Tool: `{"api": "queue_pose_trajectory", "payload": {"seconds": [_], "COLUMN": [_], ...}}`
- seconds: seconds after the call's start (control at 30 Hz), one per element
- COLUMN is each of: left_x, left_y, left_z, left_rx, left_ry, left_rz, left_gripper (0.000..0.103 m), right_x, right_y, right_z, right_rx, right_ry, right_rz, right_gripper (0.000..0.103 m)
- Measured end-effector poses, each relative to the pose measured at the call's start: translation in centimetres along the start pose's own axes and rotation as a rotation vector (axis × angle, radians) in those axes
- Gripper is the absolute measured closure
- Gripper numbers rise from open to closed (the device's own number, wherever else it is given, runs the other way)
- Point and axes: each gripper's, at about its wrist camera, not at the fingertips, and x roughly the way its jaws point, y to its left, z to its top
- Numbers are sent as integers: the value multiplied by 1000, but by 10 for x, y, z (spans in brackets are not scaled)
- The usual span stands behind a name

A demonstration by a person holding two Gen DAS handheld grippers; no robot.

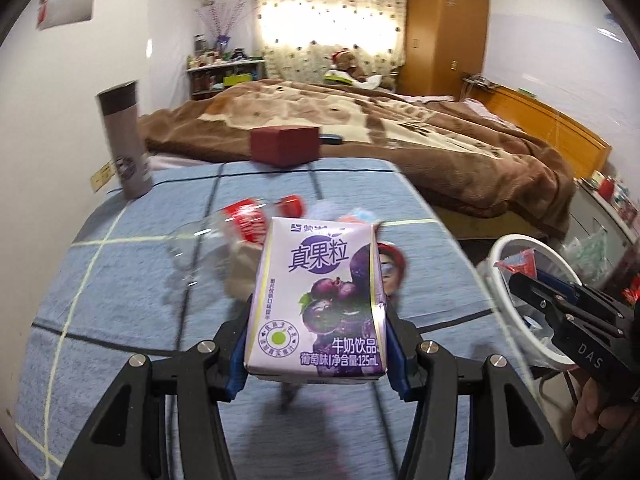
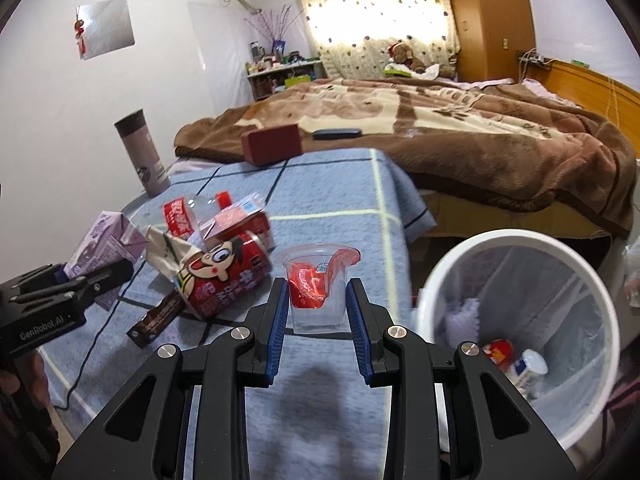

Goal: Collect trash
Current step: 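Carry the juice box and jelly cup over the wastebasket and open both tools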

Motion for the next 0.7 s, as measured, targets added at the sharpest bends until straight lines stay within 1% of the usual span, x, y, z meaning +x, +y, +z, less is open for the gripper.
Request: {"api": "queue_pose_trajectory", "payload": {"seconds": [0.17, 0.4, 0.53, 0.7], "left_x": [3, 6, 11, 17], "left_y": [-38, -86, -115, -148], "left_z": [7, 15, 16, 15], "left_rx": [51, 107, 149, 190], "left_ry": [-12, -23, -13, -4], "left_rz": [-57, -128, -172, -226], "left_gripper": [46, 46, 46, 46], "right_x": [-16, -30, -39, -44], "right_y": [-21, -49, -62, -79], "right_z": [1, 2, 1, -3], "right_rx": [23, 54, 65, 83], "right_ry": [-36, -61, -77, -77], "right_rz": [-43, -107, -146, -190], "right_gripper": [72, 72, 72, 72]}}
